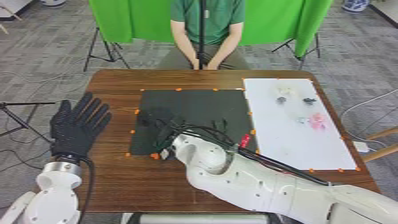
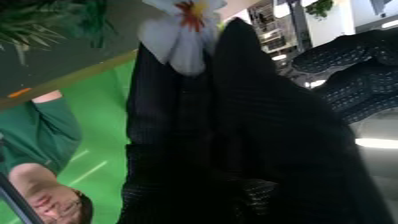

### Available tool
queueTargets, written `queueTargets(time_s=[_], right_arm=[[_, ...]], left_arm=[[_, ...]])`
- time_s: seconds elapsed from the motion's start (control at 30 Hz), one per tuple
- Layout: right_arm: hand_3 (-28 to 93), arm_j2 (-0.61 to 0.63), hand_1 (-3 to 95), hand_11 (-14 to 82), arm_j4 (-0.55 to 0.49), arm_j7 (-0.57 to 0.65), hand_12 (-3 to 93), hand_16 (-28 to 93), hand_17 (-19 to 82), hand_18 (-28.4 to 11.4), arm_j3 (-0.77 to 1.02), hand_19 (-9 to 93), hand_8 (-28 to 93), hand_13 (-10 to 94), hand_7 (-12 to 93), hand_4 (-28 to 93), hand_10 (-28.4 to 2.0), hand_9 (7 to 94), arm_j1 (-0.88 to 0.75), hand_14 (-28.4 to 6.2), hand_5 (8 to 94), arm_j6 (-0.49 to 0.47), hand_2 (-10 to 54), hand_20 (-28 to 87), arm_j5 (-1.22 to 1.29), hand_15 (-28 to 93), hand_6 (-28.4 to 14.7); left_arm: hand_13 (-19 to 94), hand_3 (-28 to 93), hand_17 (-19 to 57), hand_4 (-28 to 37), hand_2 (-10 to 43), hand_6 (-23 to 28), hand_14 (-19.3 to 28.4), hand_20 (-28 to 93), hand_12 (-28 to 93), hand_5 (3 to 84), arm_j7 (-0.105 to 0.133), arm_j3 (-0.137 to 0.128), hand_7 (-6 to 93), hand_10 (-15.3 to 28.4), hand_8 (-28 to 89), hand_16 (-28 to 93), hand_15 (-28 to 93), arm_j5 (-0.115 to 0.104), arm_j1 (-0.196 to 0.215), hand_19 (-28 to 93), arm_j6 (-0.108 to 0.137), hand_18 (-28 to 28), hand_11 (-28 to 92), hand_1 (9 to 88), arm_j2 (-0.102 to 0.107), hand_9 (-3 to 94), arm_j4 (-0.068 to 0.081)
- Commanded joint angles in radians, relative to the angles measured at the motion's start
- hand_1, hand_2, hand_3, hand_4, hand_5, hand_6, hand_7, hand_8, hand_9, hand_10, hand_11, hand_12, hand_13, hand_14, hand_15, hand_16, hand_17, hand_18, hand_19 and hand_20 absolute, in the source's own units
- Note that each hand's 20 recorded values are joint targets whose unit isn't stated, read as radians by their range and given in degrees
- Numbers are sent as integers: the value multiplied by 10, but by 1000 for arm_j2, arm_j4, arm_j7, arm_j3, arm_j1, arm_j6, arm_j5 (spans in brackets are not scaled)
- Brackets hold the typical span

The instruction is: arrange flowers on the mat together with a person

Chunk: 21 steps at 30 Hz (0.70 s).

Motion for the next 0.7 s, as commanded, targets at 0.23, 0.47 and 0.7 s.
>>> queueTargets(time_s=[0.23, 0.47, 0.7], right_arm=[[752, 9, 530, 249, -43, 38, 202, 195, 382, -109, 66, 479, -207, 522, 419, -283, -121, 543, -50, -80, 500, -71, -95, 309, -104, 363, 8], [705, 9, 559, 234, -31, 122, 199, 177, 357, -115, 35, 505, -199, 491, 398, -283, -122, 526, -35, -92, 489, -67, -95, 258, -143, 372, 7], [-65, 9, 888, 255, -14, 164, 226, 195, 347, -113, 7, 516, 24, 494, 557, -49, -120, 547, -17, -90, 551, -21, -95, 252, -179, 359, 12]], left_arm=[[241, 677, -47, -283, 110, 72, 138, 130, 77, 400, 16, -19, 111, 129, -90, -54, 242, -8, 41, 274, -4, 131, 154, 269, -15, 328, -4], [241, 678, -48, -283, 112, 72, 138, 129, 78, 401, 11, -10, 113, 129, -91, -55, 242, -9, 32, 275, -9, 132, 155, 267, -12, 328, 0], [240, 680, -48, -283, 112, 73, 141, 129, 78, 401, 16, -14, 112, 129, -91, -54, 244, -11, 41, 274, -8, 132, 156, 267, -17, 328, -4]])
